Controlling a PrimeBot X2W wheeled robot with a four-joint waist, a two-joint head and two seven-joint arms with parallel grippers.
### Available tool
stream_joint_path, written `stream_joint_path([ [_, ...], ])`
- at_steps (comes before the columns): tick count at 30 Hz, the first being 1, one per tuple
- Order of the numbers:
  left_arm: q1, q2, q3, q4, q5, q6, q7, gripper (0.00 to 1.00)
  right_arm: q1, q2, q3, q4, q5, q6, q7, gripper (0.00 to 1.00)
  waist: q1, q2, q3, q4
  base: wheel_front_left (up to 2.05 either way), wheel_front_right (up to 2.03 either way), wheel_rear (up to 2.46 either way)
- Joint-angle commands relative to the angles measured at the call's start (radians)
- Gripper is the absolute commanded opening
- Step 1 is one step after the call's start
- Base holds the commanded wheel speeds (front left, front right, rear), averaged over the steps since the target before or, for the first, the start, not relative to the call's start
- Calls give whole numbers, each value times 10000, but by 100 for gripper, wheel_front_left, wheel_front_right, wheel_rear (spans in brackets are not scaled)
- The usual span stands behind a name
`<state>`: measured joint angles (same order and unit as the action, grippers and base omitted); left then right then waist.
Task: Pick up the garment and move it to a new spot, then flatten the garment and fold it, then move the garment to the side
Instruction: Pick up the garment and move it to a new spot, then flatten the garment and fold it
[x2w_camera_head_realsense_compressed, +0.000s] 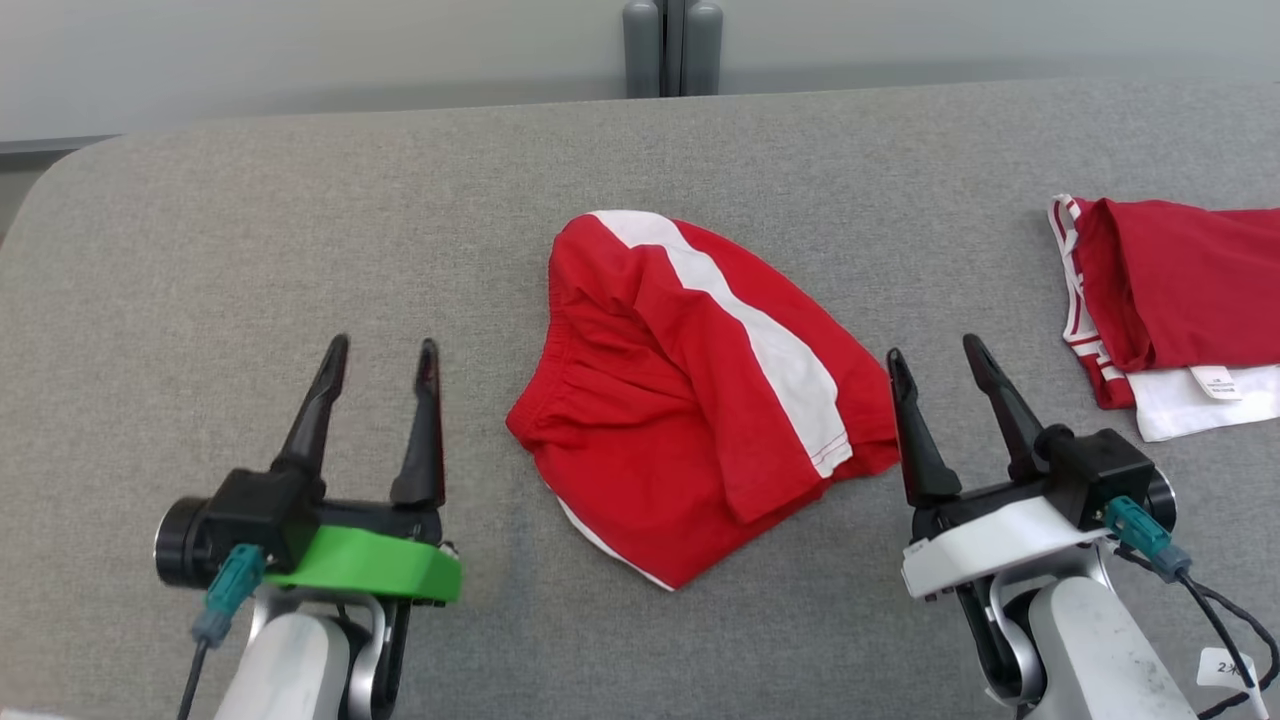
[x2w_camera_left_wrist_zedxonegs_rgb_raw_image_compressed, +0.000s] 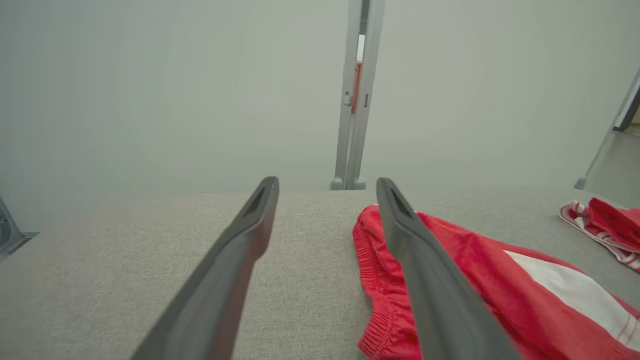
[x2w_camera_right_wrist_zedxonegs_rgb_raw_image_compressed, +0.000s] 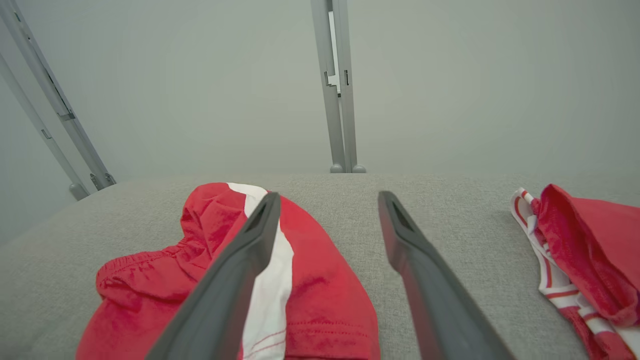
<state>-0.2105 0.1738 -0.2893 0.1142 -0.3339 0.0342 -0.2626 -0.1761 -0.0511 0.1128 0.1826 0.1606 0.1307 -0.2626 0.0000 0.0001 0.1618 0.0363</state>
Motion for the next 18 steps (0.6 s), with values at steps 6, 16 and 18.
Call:
stream_joint_path([
  [6, 444, -697, 994, -25, 636, -688, -25, 100, 217, -11, 129, 57, 52, 0, -29, 100, 0, -1, 62, 17, 0, 0, 0],
  [16, 23, -1120, 1551, 301, 1130, -1287, -26, 100, 21, -135, 1090, 1219, 164, 0, -29, 100, 0, -1, 197, 94, 0, 0, 0],
  [18, 42, -1151, 1571, 355, 1155, -1330, -26, 100, -160, -134, 1258, 1510, 214, 0, -29, 100, 0, -1, 241, 117, 0, 0, 0],
])
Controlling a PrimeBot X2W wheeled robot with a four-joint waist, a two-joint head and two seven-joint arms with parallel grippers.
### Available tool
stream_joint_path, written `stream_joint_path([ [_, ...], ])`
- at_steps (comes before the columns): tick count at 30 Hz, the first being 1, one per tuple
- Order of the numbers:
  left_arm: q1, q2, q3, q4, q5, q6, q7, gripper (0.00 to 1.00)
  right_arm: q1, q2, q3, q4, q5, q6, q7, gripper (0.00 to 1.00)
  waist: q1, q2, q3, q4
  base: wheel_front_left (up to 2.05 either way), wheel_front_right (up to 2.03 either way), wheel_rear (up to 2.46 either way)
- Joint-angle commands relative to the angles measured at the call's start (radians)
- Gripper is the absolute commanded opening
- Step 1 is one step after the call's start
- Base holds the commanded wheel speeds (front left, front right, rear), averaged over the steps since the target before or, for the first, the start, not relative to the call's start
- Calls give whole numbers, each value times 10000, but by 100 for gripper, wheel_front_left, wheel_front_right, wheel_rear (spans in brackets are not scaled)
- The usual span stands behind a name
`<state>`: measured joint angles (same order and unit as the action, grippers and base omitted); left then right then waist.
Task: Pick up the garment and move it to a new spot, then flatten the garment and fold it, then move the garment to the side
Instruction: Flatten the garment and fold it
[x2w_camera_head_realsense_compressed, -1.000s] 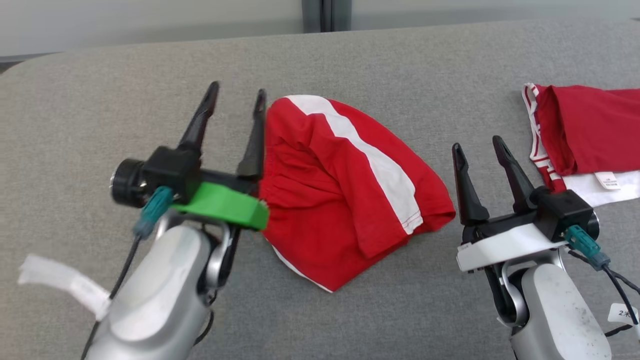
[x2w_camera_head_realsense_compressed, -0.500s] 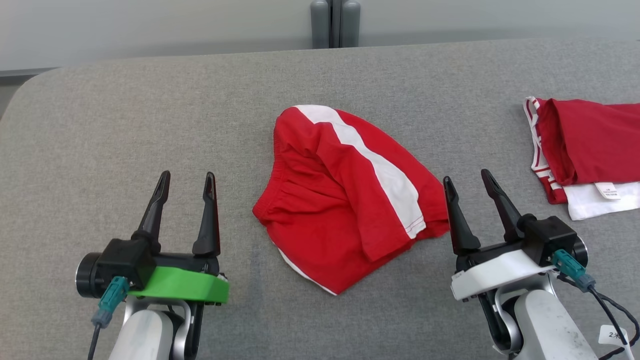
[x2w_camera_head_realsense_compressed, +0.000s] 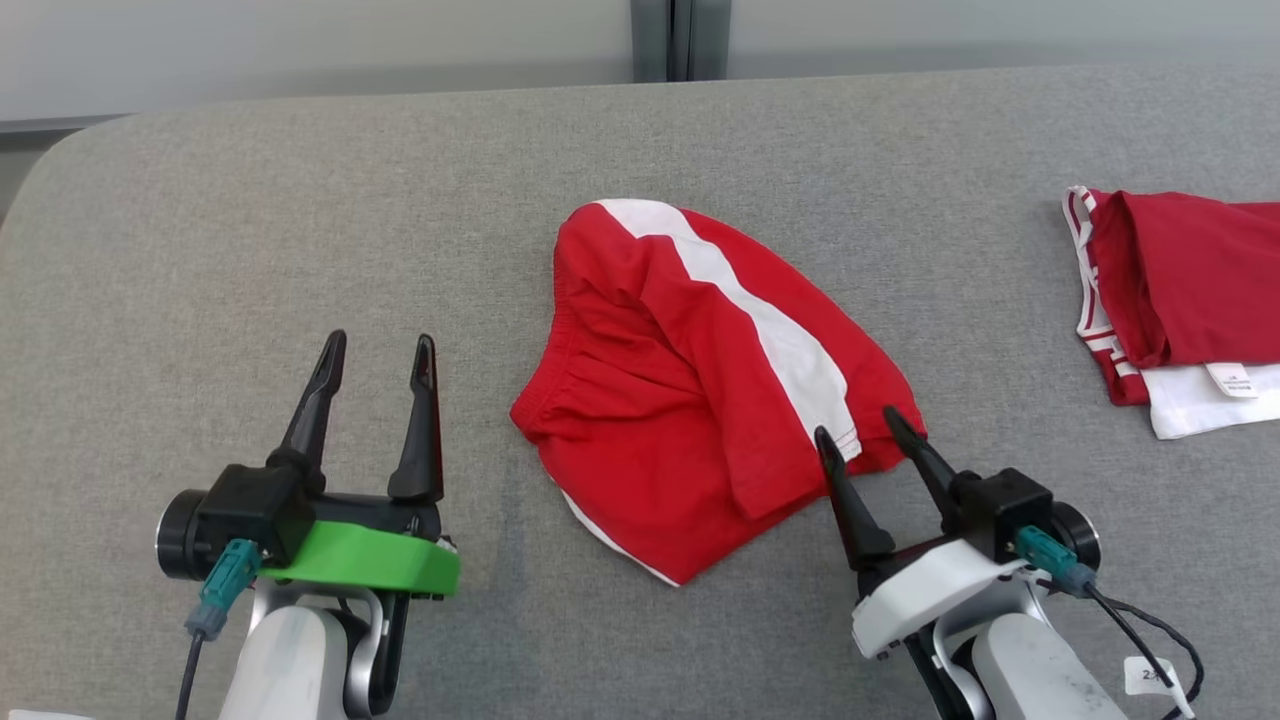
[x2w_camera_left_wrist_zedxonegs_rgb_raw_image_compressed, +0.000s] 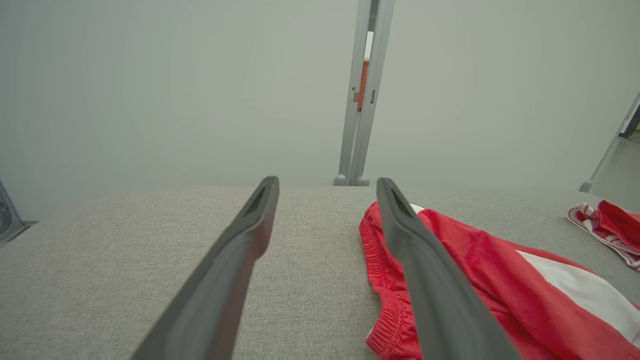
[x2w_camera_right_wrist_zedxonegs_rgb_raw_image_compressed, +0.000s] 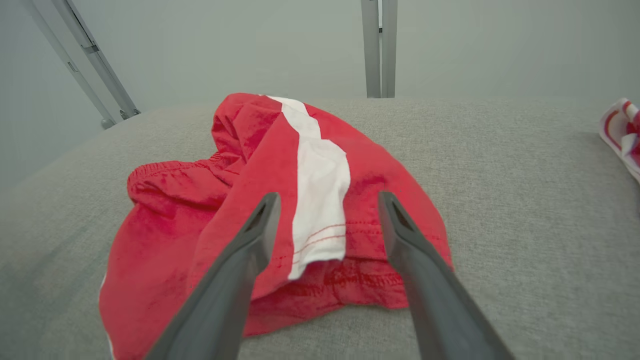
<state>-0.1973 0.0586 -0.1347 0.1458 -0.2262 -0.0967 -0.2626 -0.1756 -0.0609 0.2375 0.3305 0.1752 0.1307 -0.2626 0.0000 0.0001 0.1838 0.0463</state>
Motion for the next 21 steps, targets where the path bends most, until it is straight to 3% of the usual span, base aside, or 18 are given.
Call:
stream_joint_path([
  [1, -85, -8, 29, 55, 88, -53, -24, 100, -245, -36, 64, 135, 72, 0, -29, 100, 0, -1, 39, 35, 0, 0, 0],
  [13, -177, -75, -166, 219, -119, -161, -26, 100, -1120, 37, -127, 1718, -202, 0, -29, 100, 0, -1, 275, 501, 0, 0, 0],
  [14, -181, -75, -199, 223, -165, -151, -26, 100, -1180, 42, -154, 1866, -166, 0, -28, 64, 0, -1, 281, 542, 0, 0, 0],
  [15, -181, -75, -216, 221, -178, -135, -26, 100, -1241, 45, -166, 1945, -134, 0, -29, 0, 0, -1, 288, 567, 0, 0, 0],
  [21, -198, -74, -372, 259, -326, -38, -26, 100, -1771, -169, -157, 2273, -226, 0, -29, 0, 0, -1, 233, 729, 0, 0, 0],
])
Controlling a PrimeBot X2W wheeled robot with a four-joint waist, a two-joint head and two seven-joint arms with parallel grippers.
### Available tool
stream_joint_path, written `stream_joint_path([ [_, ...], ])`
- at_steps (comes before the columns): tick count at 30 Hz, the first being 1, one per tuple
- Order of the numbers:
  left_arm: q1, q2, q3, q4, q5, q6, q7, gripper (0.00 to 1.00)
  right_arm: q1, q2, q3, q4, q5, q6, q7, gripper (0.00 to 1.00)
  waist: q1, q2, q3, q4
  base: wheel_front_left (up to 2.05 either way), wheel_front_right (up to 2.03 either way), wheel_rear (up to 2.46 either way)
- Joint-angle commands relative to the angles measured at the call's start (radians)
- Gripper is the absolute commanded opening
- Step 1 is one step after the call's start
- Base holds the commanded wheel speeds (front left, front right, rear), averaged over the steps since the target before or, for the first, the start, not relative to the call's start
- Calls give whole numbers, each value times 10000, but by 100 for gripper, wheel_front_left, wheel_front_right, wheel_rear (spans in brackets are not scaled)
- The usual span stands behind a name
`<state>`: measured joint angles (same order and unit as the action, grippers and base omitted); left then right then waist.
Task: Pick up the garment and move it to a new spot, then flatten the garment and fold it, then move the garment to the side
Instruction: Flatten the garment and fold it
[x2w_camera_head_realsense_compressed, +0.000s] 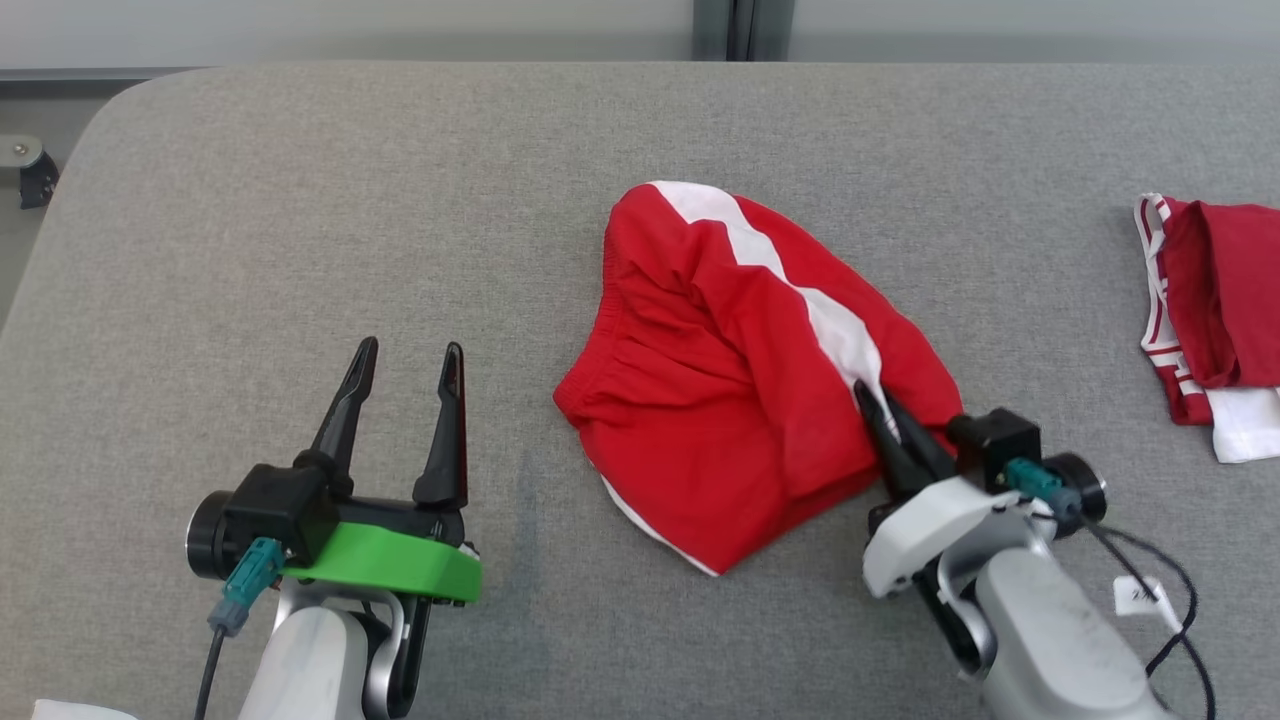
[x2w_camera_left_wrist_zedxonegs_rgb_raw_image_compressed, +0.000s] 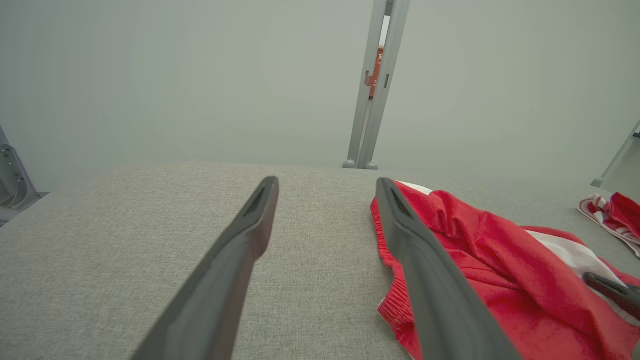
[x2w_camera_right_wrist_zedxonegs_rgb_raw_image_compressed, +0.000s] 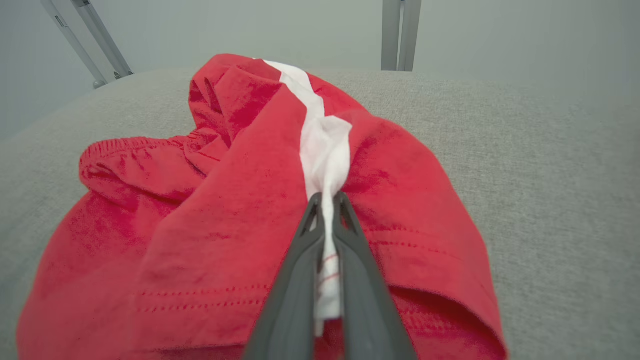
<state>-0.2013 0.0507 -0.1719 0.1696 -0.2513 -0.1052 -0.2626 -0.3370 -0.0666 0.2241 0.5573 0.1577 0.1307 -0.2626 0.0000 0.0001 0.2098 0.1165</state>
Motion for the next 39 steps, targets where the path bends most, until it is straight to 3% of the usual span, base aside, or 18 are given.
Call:
stream_joint_path([
  [1, -158, 4, -14, 32, -89, 66, -26, 100, -325, -211, -17, 26, -76, 0, -29, 0, 0, -1, -53, 51, 0, 0, 0],
  [9, -45, 5, -116, 84, -267, 163, -26, 100, -2540, -1683, 465, 71, -267, -6, -29, 0, 0, -1, -314, 146, 0, 0, 0],
  [14, 111, 7, -112, -32, -436, 262, -26, 100, -3641, -2381, 1099, -883, -165, -5, -29, 0, 0, -1, -468, 242, 0, 0, 0],
  [19, 200, 9, -104, -146, -494, 317, -25, 100, -3101, -3409, 2555, -2020, -708, 0, -29, 0, 0, -1, -426, 248, 0, 0, 0],
  [23, 215, 7, -124, -188, -484, 329, -15, 100, -2112, -3560, 3168, -2317, -468, -6, -29, 0, 0, -1, -354, 107, 0, 0, 0],
  [31, 99, 22, 0, -123, -306, 300, -15, 100, 144, -3952, 2366, -2654, 522, -8, -29, 0, 0, -1, -210, -551, 0, 0, 0],
  [39, -90, 19, 105, -39, -110, 181, -15, 100, 1315, -3394, 655, -1928, 1015, -6, 92, 0, 0, -1, -74, -1385, 0, 0, 0],
])
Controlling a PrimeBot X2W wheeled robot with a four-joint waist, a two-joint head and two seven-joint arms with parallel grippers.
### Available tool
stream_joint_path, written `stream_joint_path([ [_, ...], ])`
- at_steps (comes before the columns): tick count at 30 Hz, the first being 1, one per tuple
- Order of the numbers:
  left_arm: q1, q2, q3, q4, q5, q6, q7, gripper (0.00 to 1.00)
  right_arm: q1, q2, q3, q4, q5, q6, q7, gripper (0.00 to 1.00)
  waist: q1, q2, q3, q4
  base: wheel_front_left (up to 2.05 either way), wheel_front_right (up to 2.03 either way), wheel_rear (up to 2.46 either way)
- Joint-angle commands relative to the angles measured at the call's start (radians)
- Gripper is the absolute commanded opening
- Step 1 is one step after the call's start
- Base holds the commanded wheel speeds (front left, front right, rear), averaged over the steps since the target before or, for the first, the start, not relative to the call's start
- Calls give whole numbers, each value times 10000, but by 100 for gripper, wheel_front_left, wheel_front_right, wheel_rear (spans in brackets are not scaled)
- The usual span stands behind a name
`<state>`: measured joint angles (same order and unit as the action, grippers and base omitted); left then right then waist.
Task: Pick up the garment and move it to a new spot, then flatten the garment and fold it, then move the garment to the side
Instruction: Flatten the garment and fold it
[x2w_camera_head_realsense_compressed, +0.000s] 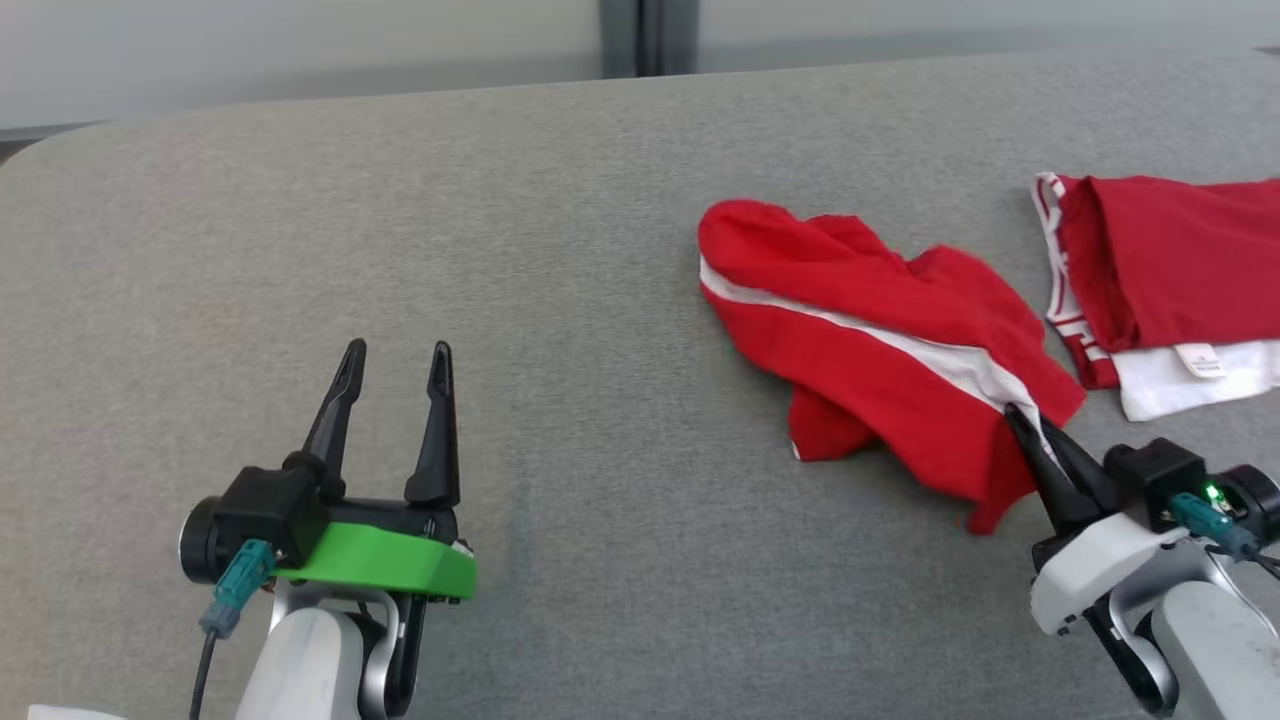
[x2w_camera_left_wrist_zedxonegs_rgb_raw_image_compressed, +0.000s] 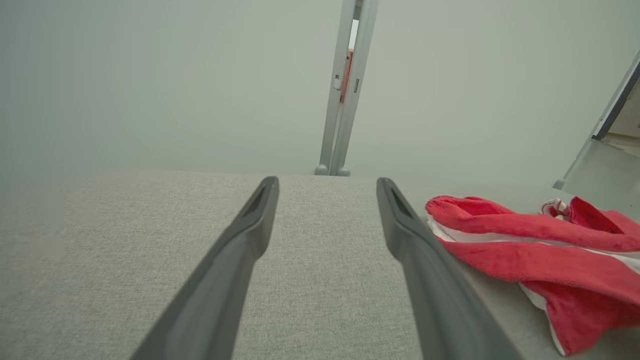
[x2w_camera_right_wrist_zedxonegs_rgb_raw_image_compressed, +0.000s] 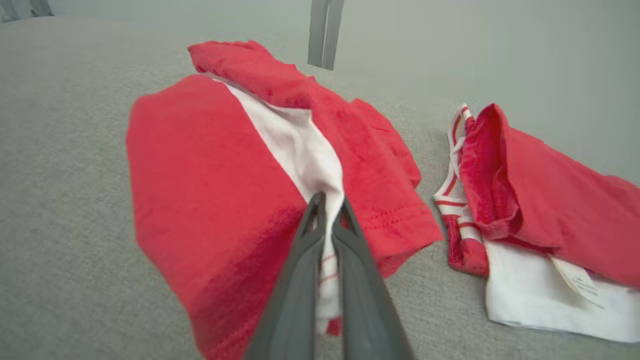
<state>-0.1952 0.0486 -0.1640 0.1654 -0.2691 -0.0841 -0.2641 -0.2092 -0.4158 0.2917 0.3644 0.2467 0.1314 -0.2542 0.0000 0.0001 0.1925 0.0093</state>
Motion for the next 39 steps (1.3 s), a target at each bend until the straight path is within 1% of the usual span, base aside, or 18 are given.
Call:
stream_joint_path([
  [1, -172, 40, 18, 28, 100, -47, 0, 100, 91, 301, -211, 144, 395, -14, 29, 0, 0, -1, 127, -411, 0, 0, 0],
  [2, -200, 43, 12, 46, 117, -60, 0, 100, 122, 372, -311, 322, 527, -14, 137, 0, 0, -1, 153, -484, 0, 0, 0],
  [3, -255, 43, -15, 79, 113, -85, 0, 100, 113, 372, -396, 524, 550, -14, 240, 23, 0, -1, 184, -552, 0, 0, 0],
  [4, -299, 40, -40, 107, 131, -106, 0, 100, 69, 408, -453, 677, 556, -14, 289, 59, 0, -1, 197, -601, 0, 0, 0],
  [5, -322, 38, -65, 123, 148, -123, 0, 100, 15, 497, -541, 857, 611, -14, 354, 100, 0, -1, 201, -649, 0, 0, 0],
  [6, -332, 42, -71, 150, 145, -111, 0, 100, -84, 620, -623, 1030, 617, -14, 372, 100, 0, -1, 213, -704, 0, 0, 0],
  [9, -358, 45, -76, 208, 164, -136, 0, 100, -296, 924, -792, 1028, 777, -12, 177, 100, 0, -1, 215, -782, 0, 0, 0],
  [13, -324, 41, -78, 255, 212, -185, 0, 100, -377, 1153, -1095, 522, 678, -14, -31, 100, 0, -1, 140, -832, 0, 0, 0],
  [17, -272, 41, -45, 242, 204, -200, 0, 100, -236, 1423, -1329, -702, 615, -12, -102, 100, 0, -1, 23, -803, 0, 0, 0],
  [19, -239, 41, -45, 213, 215, -207, 0, 100, -124, 1577, -1352, -1501, 551, -12, -108, 100, 0, -1, -21, -773, 0, 0, 0],
  [23, -193, 41, -72, 108, 157, -223, 0, 100, 144, 1826, -1076, -2803, 336, -12, -107, 100, 0, -1, -109, -650, 0, 0, 0],
  [24, -157, 41, -112, 65, 116, -229, 0, 100, 271, 1900, -834, -3142, 212, -12, -108, 100, 0, -1, -138, -558, 0, 0, 0],
  [25, -131, 41, -139, 48, 92, -237, 0, 100, 343, 1953, -712, -3192, 125, -12, -109, 100, 0, -1, -156, -495, 0, 0, 0],
  [28, -74, 41, -236, 22, 27, -244, 0, 100, 391, 2028, -513, -2987, -262, -12, -110, 100, 0, -1, -166, -298, 0, 0, 0],
  [32, -118, 40, -386, -20, -46, -171, 0, 100, -21, 2099, -254, -2509, -713, -12, -111, 100, 0, -1, -41, 53, 0, 0, 0],
  [36, -232, 40, -478, -3, -106, -114, 0, 100, -838, 1964, 293, -1653, -1173, -12, 48, 100, 0, -1, 186, 449, 0, 0, 0],
  [39, -343, 38, -627, 2, -196, -60, 0, 100, -1624, 1895, 684, -741, -1498, -12, 483, 100, 0, -1, 388, 799, 0, 0, 0],
])
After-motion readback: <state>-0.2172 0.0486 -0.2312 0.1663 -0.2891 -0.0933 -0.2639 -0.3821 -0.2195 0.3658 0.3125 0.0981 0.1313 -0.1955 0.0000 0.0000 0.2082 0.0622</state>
